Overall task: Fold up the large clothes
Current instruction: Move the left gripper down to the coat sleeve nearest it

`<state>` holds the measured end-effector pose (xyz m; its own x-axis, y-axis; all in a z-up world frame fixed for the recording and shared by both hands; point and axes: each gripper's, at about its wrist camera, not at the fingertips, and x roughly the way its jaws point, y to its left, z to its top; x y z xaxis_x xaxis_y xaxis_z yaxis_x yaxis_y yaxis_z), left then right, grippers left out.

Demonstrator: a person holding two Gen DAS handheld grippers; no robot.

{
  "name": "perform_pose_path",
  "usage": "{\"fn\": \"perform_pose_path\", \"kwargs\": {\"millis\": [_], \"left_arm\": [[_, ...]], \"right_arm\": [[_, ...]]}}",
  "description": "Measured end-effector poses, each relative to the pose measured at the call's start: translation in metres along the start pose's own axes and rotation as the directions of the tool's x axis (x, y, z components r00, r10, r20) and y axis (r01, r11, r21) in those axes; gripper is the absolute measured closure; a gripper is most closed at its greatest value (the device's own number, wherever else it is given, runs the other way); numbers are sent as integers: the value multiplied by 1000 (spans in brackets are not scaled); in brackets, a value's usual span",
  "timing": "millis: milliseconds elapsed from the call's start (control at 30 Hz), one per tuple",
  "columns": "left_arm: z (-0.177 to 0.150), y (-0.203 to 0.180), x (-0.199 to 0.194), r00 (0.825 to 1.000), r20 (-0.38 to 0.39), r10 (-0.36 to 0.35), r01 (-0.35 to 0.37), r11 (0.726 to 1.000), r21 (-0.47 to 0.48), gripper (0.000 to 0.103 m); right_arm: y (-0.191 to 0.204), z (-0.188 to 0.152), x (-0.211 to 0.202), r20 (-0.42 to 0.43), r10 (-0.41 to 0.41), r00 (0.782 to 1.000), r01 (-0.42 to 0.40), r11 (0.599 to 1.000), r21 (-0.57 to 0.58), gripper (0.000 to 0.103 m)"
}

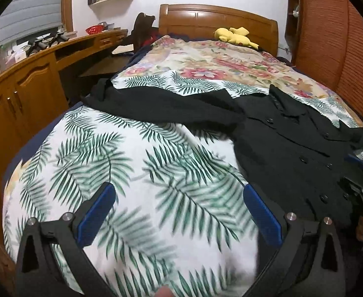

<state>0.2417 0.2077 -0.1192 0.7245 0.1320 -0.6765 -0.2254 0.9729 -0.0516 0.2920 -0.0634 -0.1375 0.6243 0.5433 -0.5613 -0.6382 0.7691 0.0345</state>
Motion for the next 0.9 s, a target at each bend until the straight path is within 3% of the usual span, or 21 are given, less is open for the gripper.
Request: {"fn": "perform_pose_path", "kwargs": {"millis": [100,267,400,533,733,900], "left_arm": [[12,13,24,999,-28,-30,29,999,-30,0],[35,34,72,998,-55,8,-10,999,-38,0],[53,54,105,998,-57,-4,0,997,-77,3],[70,70,130,998,-54,-28,21,991,-131,13],[91,94,167,994,-72,-81,59,960,-275,34],[101,101,190,990,-95,-100,63,939,-338,41]], "right_arm": [[-4,-1,2,-6,5,1000,-5,1000,10,0],[-5,-1,6,-19,0,1000,1,1000,22,0],[-6,-4,10,-33,-4,999,5,1000,27,0],[-8,-6,14,-46,-2,999,4,999,37,0],[-9,-9,15,-41,-17,999,19,999,36,0],[-5,-10,17,-47,-24,999,25,999,23,0]]}}
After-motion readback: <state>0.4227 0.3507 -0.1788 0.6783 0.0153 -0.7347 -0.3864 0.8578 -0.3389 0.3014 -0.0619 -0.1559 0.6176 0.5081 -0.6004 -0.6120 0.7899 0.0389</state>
